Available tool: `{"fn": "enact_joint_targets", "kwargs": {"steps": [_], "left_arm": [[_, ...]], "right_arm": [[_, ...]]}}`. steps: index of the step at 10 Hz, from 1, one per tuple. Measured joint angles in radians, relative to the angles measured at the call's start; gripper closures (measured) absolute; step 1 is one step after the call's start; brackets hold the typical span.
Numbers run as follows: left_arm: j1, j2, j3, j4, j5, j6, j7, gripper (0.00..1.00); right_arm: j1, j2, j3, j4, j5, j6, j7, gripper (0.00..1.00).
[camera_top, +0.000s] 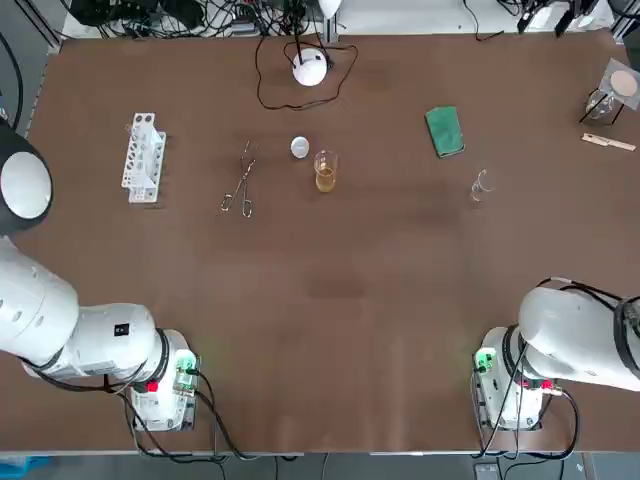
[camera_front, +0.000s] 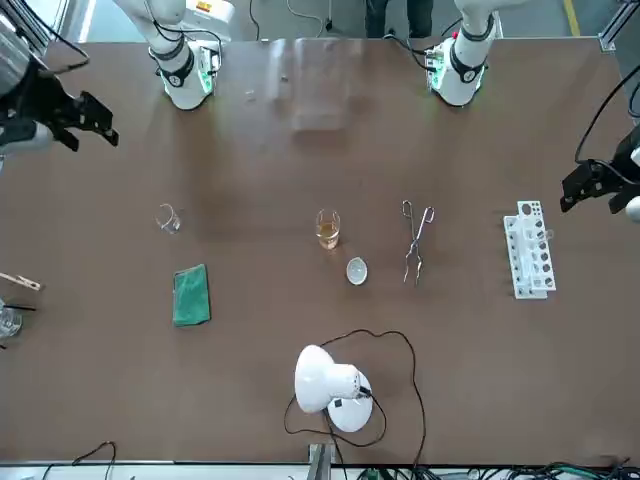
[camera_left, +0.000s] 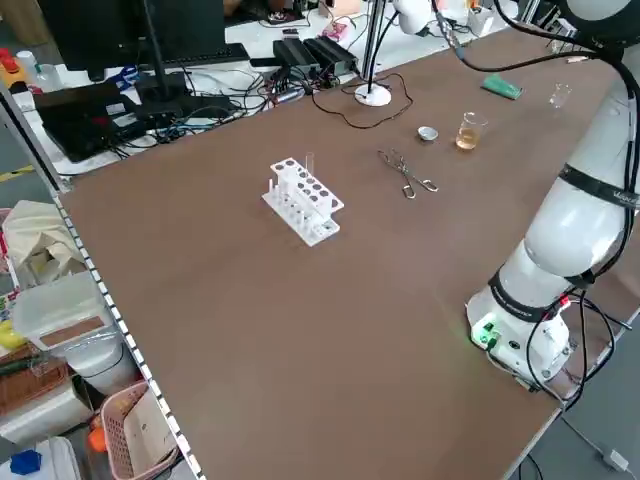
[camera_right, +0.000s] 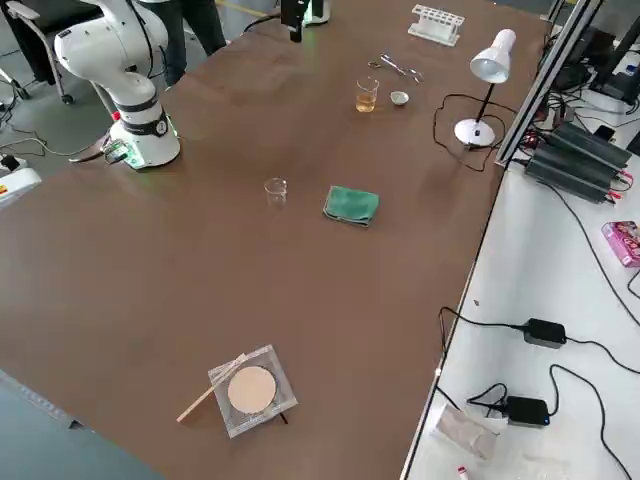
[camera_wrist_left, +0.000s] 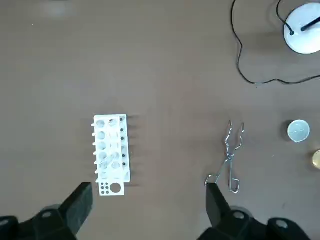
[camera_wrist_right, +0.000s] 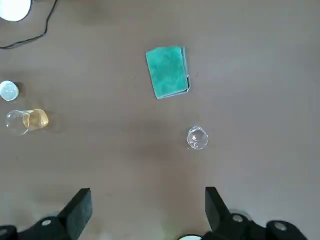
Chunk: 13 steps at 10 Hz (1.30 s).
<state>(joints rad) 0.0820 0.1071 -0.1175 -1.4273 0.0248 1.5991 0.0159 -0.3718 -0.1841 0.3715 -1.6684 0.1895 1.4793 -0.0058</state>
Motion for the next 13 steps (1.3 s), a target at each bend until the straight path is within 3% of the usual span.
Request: {"fn": "enact_joint_targets", "kwargs": {"steps": [3,5,6,7,9,10,13], "left_arm": [[0.0,0.0,0.0,0.0,0.0,0.0,0.0,0.0],[0.0,0.0,0.0,0.0,0.0,0.0,0.0,0.0],[0.0,0.0,0.0,0.0,0.0,0.0,0.0,0.0],[0.0,0.0,0.0,0.0,0.0,0.0,0.0,0.0],[0.0,0.0,0.0,0.0,0.0,-0.001,0.0,0.0],[0.0,0.0,0.0,0.0,0.0,-0.001,0.0,0.0],[0.0,0.0,0.0,0.0,0.0,-0.001,0.0,0.0]], "right_arm": [[-0.003,0.008,-0.002,0.103,-0.019,-0.044,0.001,0.0],[0.004,0.031,-0.006,0.123,-0.034,-0.044,0.002,0.0],[0.054,0.049,-0.041,0.126,-0.063,-0.041,0.016,0.0],[0.188,0.07,-0.15,0.127,-0.104,-0.025,0.044,0.0],[0.487,0.104,-0.433,0.13,-0.134,0.021,0.065,0.0],[0.551,0.117,-0.495,0.131,-0.136,0.026,0.067,0.0],[0.566,0.137,-0.512,0.135,-0.136,0.038,0.069,0.0]]}}
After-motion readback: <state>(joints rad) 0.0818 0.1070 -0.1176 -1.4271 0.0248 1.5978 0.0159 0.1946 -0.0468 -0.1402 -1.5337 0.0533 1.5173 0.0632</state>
